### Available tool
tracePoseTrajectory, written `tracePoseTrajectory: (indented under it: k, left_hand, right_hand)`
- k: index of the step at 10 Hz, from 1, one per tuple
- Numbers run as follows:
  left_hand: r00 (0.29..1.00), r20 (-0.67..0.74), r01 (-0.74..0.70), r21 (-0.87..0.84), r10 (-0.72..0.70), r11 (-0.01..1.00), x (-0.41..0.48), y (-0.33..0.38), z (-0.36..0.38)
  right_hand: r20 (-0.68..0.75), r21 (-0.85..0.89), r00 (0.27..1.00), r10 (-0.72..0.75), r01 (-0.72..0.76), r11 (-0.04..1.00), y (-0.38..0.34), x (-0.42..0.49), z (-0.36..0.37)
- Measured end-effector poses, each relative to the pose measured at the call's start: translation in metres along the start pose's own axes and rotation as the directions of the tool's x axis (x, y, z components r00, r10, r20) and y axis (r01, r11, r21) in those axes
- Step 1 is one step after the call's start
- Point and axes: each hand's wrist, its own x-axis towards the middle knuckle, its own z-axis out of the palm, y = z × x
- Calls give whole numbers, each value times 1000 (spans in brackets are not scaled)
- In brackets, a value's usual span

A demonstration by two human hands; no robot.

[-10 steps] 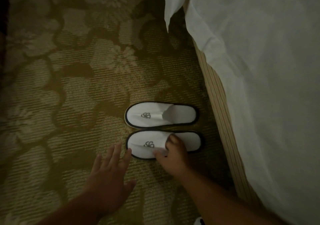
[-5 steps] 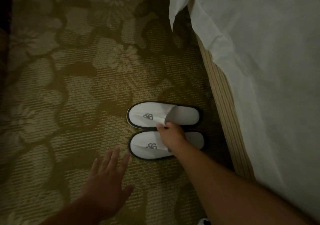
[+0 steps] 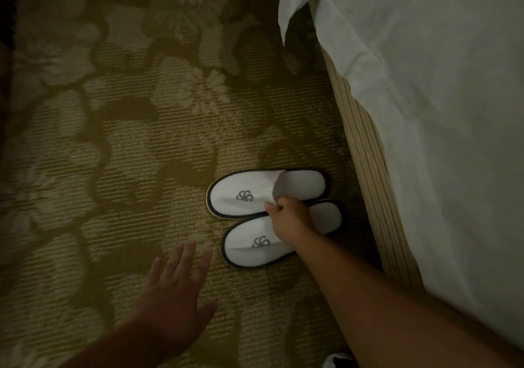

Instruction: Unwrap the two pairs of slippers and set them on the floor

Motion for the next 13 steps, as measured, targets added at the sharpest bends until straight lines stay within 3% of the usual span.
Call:
tracePoseTrajectory:
  k: [9,10,11,13]
  left_hand:
    - [999,34,-16,71,14,997,4,-3,-9]
    - [1000,12,-14,96,13,995,1,-7,-15]
    - [1000,-10,-2,111,3,994,-7,-6,-27]
    - [999,-42,17,86,-13,996,-44,-2,-66]
  right_hand:
    - [25,233,996,90,-94,968,8,-14,26]
    - [-43,170,996,74,-65,983,7,-25,21]
    - [-204,-2,979,29,-30,1000,1,-47,14]
    - [-257,-99,960,-108,85,991,-28,-116,8]
